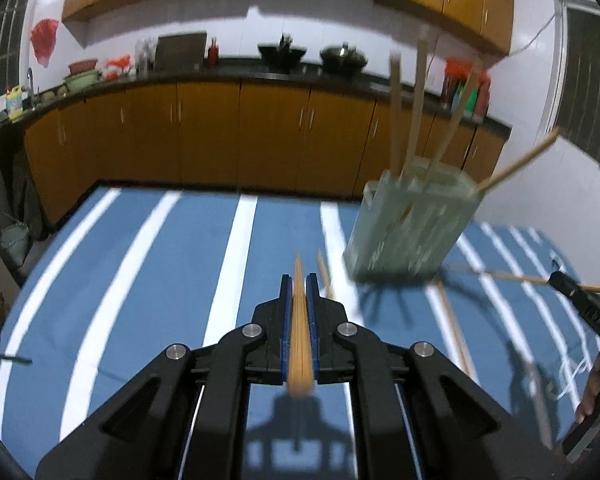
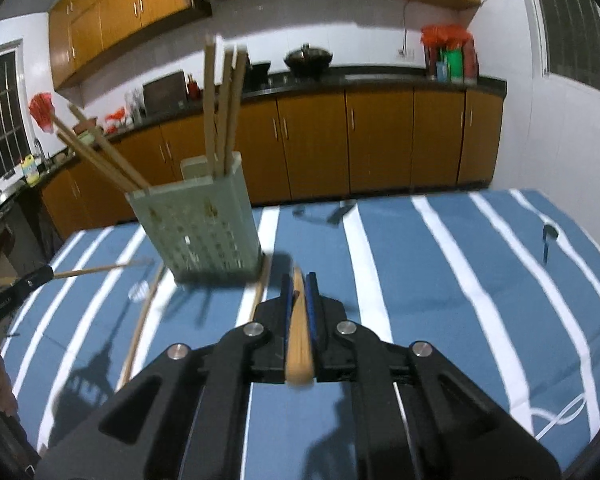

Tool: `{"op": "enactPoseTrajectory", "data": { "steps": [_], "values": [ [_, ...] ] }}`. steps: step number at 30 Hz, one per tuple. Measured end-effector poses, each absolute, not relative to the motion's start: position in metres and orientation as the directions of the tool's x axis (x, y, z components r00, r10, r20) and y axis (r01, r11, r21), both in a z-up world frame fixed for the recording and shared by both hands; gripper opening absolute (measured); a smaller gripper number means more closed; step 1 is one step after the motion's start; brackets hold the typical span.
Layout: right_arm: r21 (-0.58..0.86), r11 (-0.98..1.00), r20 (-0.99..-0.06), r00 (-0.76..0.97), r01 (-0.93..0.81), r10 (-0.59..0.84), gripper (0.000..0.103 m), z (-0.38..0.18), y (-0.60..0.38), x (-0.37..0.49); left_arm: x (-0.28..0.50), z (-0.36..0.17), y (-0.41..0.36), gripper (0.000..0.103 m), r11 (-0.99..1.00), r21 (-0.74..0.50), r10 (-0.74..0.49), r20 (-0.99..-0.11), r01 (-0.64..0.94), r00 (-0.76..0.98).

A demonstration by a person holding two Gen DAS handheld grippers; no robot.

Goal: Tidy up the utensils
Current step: 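Lift both chopsticks upright and carry them over the green holder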

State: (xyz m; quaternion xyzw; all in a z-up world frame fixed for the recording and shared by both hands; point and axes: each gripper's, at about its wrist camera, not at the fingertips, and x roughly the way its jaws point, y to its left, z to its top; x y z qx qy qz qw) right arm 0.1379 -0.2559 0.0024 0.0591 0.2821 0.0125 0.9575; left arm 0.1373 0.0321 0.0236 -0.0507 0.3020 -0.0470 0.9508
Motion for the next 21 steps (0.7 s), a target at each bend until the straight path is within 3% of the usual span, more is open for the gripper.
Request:
{"op": "enactPoseTrajectory", "data": {
  "steps": [8,21],
  "values": [
    [0.112,0.994,-0.471,0.880,-0.006,0.058,0.008,0.035,-0.258,0.141,0.148,0.063,0.028,0.007,0.988,-0.130,-0.141,-0.498,0.087,0.855],
    [0.172,0.973,-0.252,0.947,-0.157,0.198,0.008,0.134,-0.249,0.122,0.134,0.140,-0.007,0.007,0.968,-0.143,-0.242,-0.309,0.207,0.920]
  ]
}}
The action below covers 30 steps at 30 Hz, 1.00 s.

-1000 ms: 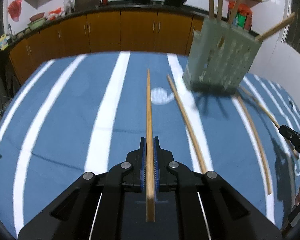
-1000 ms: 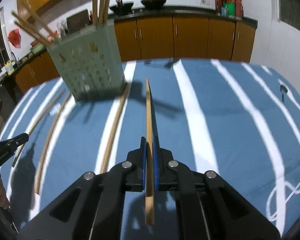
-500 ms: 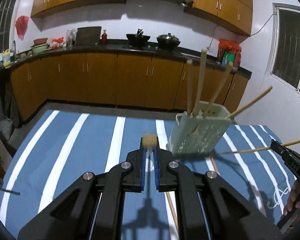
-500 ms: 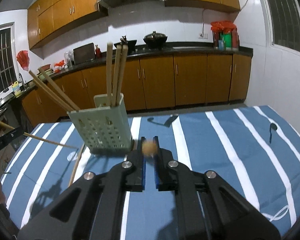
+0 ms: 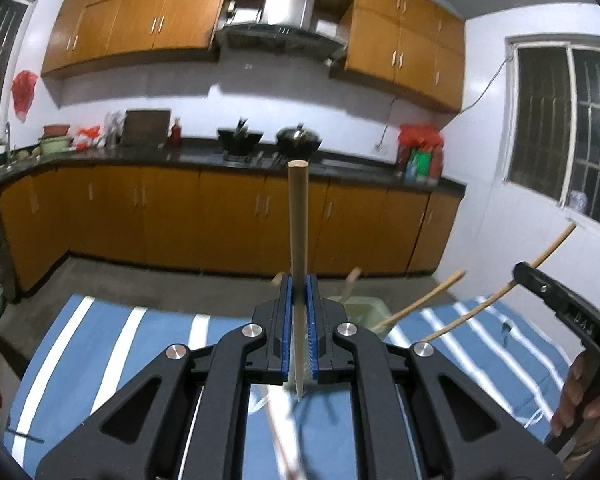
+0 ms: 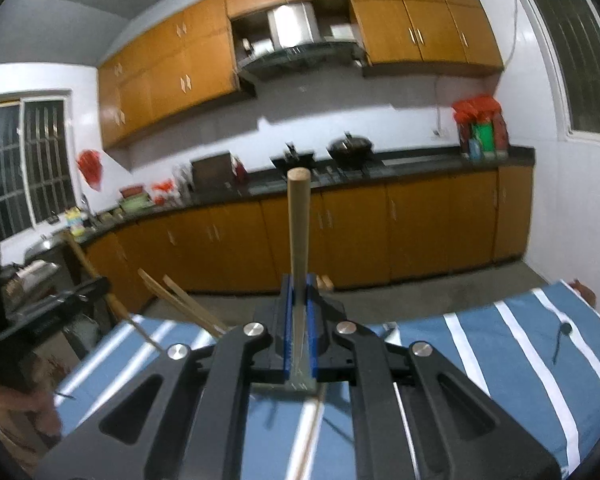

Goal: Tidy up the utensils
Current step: 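Lift both chopsticks upright and carry them over the green holder, then lower the chopsticks into the holder and open both tools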

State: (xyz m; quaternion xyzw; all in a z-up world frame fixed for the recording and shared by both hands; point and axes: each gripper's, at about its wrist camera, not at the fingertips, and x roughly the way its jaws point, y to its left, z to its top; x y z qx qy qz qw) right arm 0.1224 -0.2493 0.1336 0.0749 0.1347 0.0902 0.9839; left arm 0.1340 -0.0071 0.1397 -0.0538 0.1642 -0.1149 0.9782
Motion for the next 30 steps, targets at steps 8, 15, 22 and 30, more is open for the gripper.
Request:
{"op": "enactPoseTrajectory", "data": {
  "steps": [8,15,22,30],
  "values": [
    [0.138,0.972,-0.173,0.961,-0.193,0.215,0.008,0.164,-0.229,0.136,0.149,0.175,-0.034,0.007,0.965,-0.161,-0.229,-0.151,0.205,0.962],
    [0.131,0.975,-0.217,0.955,-0.178,0.203,0.008,0.153,-0.222,0.164,0.173,0.163,-0.039,0.007,0.974,-0.166,-0.178,-0.144,0.153,0.974],
    [0.137,0.978,-0.265,0.946,-0.156,0.188,0.008,0.138,-0.221,0.184,0.183,0.144,-0.040,0.007,0.976,-0.170,-0.164,-0.167,0.136,0.972],
    [0.118,0.982,-0.287,0.942,-0.147,0.175,0.025,0.131,-0.218,0.190,0.191,0.135,-0.044,0.028,0.973,-0.177,-0.188,-0.233,0.149,0.954]
  ]
}}
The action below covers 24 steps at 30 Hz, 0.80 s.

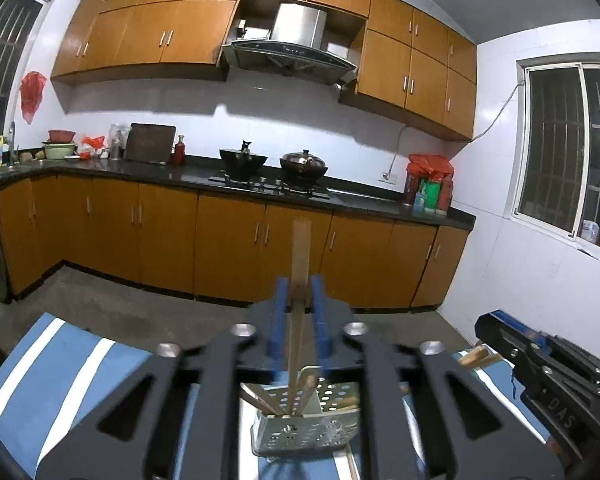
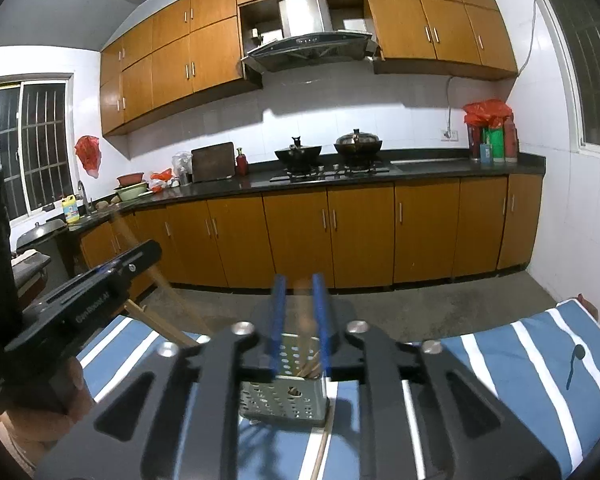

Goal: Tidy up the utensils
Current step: 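Grasp another chopstick with the right tool while the left tool grasps one too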

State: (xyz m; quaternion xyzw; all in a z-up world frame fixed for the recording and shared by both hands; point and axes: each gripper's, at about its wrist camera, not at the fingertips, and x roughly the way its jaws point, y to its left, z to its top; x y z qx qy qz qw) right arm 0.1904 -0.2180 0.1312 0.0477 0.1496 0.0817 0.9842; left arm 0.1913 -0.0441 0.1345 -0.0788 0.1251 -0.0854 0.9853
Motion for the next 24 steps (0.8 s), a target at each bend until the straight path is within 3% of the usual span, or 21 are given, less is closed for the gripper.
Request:
{"op": "enactPoseTrajectory", "data": {
  "steps": [1,8,12,17,24],
  "values": [
    [0.118,0.982,-0.281,0.944,-0.145,0.173,0.026,0.132,-0.219,0.187,0.188,0.135,-0.042,0.039,0.974,-0.175,-0.181,-0.226,0.143,0.957],
    [0.149,0.982,-0.247,0.958,-0.113,0.148,0.032,0.135,-0.241,0.160,0.163,0.144,-0.018,0.047,0.972,-0.197,-0.171,-0.205,0.131,0.964],
    [0.159,0.985,-0.280,0.953,-0.072,0.115,0.034,0.121,-0.257,0.149,0.146,0.139,0.000,0.053,0.977,-0.195,-0.133,-0.217,0.090,0.967],
    [0.152,0.988,-0.445,0.892,-0.016,0.083,0.034,0.060,-0.267,0.149,0.127,0.106,0.023,0.058,0.987,-0.163,-0.052,-0.292,0.004,0.955],
    [0.172,0.983,-0.684,0.712,-0.055,0.160,0.030,-0.045,-0.242,0.152,0.131,0.012,0.028,0.057,0.992,-0.125,-0.045,-0.561,-0.030,0.827]
  ]
}}
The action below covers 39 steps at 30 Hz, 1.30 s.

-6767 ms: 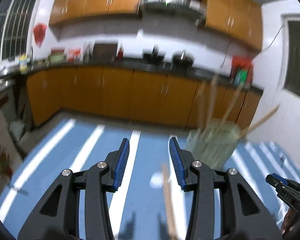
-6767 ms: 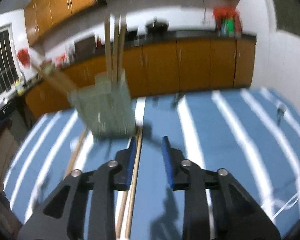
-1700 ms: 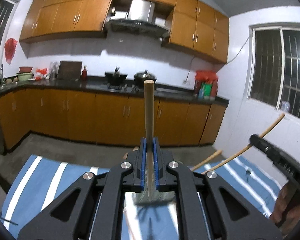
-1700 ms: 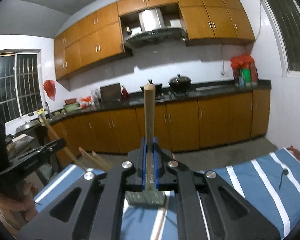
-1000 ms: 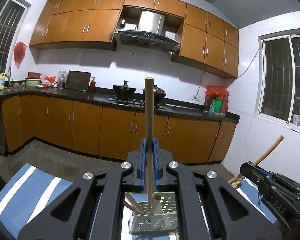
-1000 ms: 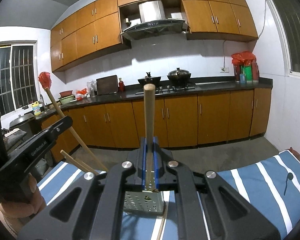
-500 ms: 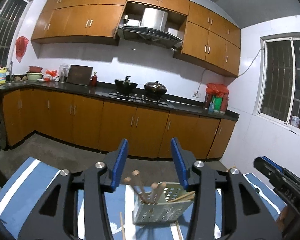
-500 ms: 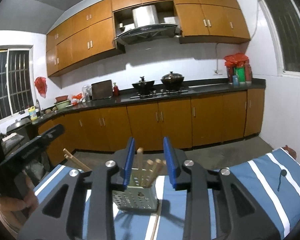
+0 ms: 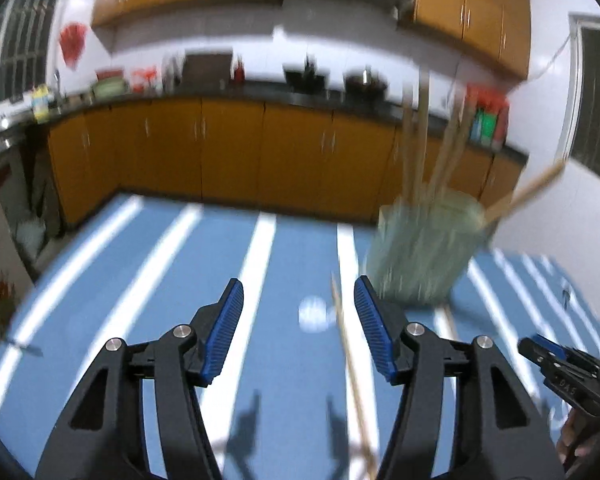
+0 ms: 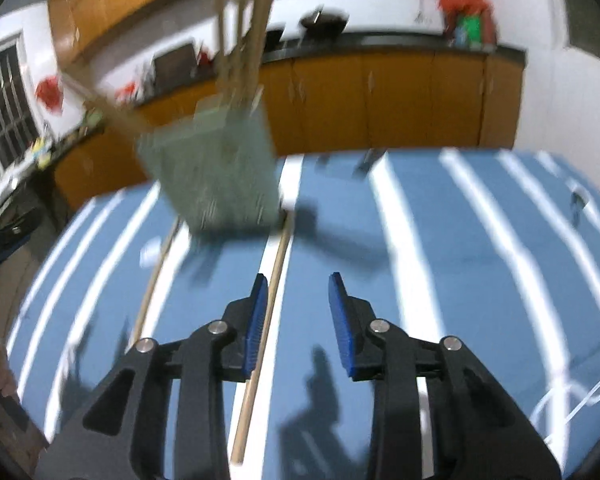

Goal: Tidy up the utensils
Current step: 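Grasp another chopstick with the right tool while the left tool grasps one too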

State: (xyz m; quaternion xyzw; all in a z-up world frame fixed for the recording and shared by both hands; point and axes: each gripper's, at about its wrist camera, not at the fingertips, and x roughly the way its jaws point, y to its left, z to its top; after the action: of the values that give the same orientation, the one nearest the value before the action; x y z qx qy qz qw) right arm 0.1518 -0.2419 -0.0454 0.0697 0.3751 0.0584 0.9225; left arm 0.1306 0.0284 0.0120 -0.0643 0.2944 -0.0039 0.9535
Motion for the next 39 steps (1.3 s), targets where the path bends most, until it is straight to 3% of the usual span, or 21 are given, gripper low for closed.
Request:
{"op": "enactPoseTrajectory", "data": {
  "steps": [5,10,12,23,24,26,28,39],
  "values": [
    [0.148,0.983,-0.742,0.644,-0.111,0.184,0.030,-0.080,-0.208,0.145,0.130,-0.034,0.018,0.051,0.994,-0.113,-0.071,-0.673,-0.007,0.736],
    [0.122,0.985,-0.772,0.613,-0.119,0.170,0.029,-0.091,-0.196,0.147,0.128,-0.056,0.006,0.050,0.993,-0.111,-0.102,-0.721,0.030,0.685],
    [0.073,0.991,-0.767,0.628,-0.114,0.129,0.009,-0.093,-0.193,0.147,0.128,-0.060,-0.002,0.049,0.993,-0.113,-0.113,-0.733,0.044,0.671],
    [0.107,0.994,-0.763,0.642,0.015,0.072,0.008,-0.091,-0.236,0.152,0.134,-0.079,-0.032,0.035,0.992,-0.088,-0.123,-0.774,0.087,0.621],
    [0.111,0.994,-0.762,0.643,0.019,0.073,0.008,-0.091,-0.238,0.152,0.135,-0.080,-0.036,0.032,0.993,-0.068,-0.111,-0.773,0.092,0.625],
    [0.115,0.993,-0.761,0.645,0.021,0.074,0.008,-0.090,-0.238,0.152,0.137,-0.080,-0.040,0.014,0.995,-0.032,-0.086,-0.772,0.096,0.630],
    [0.117,0.993,-0.757,0.648,0.016,0.079,0.008,-0.089,-0.238,0.153,0.141,-0.079,-0.038,0.009,0.995,-0.035,-0.086,-0.775,0.093,0.627],
    [0.106,0.994,-0.747,0.660,0.011,0.073,0.008,-0.088,-0.237,0.161,0.156,-0.079,-0.002,0.008,0.998,-0.037,-0.057,-0.774,0.044,0.631]
  ]
}}
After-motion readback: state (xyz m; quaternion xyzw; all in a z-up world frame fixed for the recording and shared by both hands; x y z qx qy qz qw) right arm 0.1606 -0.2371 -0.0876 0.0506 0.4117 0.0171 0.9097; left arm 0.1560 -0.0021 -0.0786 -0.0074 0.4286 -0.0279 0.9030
